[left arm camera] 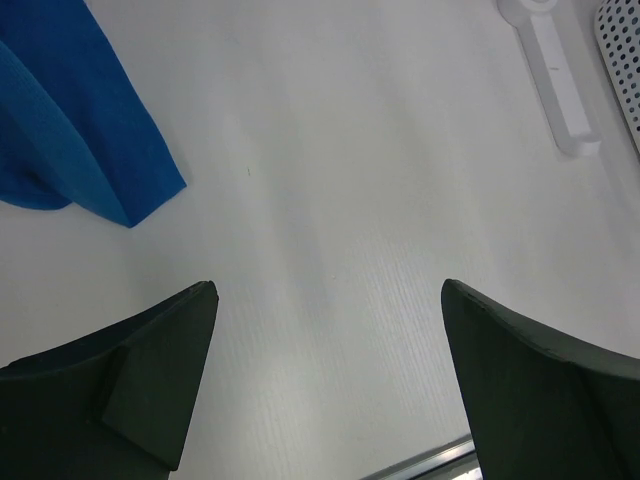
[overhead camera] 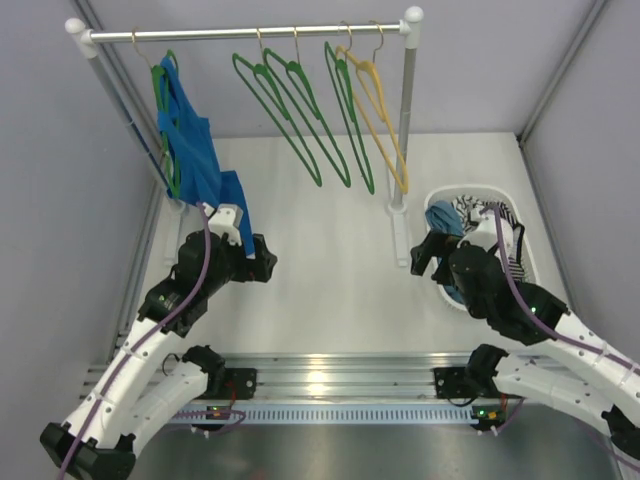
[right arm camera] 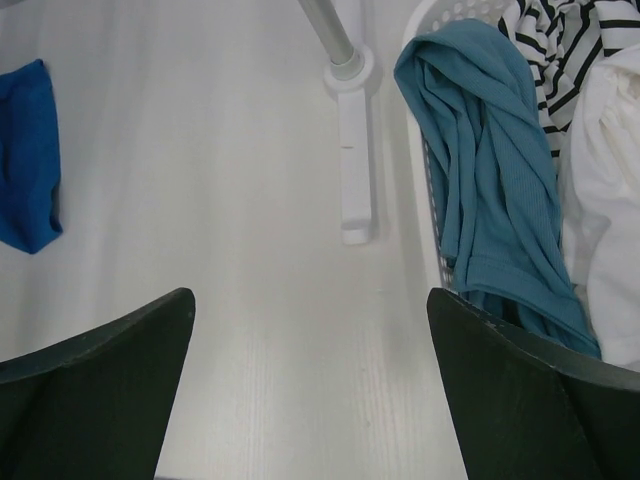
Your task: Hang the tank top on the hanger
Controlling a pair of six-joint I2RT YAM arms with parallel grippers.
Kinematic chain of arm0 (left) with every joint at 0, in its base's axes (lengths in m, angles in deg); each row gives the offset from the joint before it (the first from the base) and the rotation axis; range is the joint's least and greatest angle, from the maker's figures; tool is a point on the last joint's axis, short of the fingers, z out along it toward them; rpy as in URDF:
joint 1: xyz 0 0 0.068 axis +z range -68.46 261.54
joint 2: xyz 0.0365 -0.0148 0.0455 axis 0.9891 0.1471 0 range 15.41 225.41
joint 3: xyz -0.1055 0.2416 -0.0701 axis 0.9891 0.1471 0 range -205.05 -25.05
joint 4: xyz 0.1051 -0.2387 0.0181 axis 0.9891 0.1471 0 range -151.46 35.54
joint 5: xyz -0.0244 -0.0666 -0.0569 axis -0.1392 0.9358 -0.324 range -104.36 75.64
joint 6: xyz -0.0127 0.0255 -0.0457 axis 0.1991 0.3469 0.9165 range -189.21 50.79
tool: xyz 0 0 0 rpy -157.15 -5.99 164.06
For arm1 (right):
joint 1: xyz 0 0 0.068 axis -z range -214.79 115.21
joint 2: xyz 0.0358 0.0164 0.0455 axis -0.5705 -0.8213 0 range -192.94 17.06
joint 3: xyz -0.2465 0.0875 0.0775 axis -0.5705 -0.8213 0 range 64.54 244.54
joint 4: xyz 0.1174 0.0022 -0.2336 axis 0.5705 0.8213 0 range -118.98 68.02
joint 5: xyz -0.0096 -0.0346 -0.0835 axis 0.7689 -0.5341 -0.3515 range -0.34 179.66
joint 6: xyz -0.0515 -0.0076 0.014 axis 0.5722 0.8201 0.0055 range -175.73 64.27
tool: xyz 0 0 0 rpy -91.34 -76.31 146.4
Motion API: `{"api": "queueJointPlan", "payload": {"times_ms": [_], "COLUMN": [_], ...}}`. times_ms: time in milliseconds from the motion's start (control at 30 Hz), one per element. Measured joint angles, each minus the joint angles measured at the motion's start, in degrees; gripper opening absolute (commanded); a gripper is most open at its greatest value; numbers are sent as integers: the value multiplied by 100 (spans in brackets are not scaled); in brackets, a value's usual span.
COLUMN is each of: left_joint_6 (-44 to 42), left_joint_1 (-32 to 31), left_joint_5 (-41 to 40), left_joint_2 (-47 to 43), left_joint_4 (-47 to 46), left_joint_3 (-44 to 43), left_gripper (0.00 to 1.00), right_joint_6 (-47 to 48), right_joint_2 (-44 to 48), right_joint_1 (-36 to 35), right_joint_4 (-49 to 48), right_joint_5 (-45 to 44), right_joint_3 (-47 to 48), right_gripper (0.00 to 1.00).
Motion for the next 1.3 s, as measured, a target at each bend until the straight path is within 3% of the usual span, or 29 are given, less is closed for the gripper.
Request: {"api": "queueJointPlan", "payload": {"times_ms": [267,433,667,867,1033,1133,1300], "left_joint_6": [22,20,20,17,17,20,20], "left_joint_1": [0,0,0,0,-7,-15,-46], "left_joint_5": [-22,-17,4,26,136,153,153], "left_joint_2": [-15,-24,-66,-74,-74,-76,-111], "left_joint_4": [79,83,85,83,83,85,83], "left_joint_3": [0,0,0,0,0,0,0], "left_gripper": [99,99,99,99,99,99,99], "right_joint_6": [188,490,935,1303,1543,1655,1853], "right_joint_2": [-887,-1606,-1969,-2597,-3394,-3777,-4181], "right_joint_1": [92,1075,3167,3735,4105,4299,4360], "right_joint_4": [219,249,155,-199,-643,-874,-1084], "right_joint_5": [199,822,1799,2273,2511,2688,2712], "right_joint_3": [468,750,785,925,1032,1038,1043], "right_gripper": [100,97,83,72,48,49,62]}}
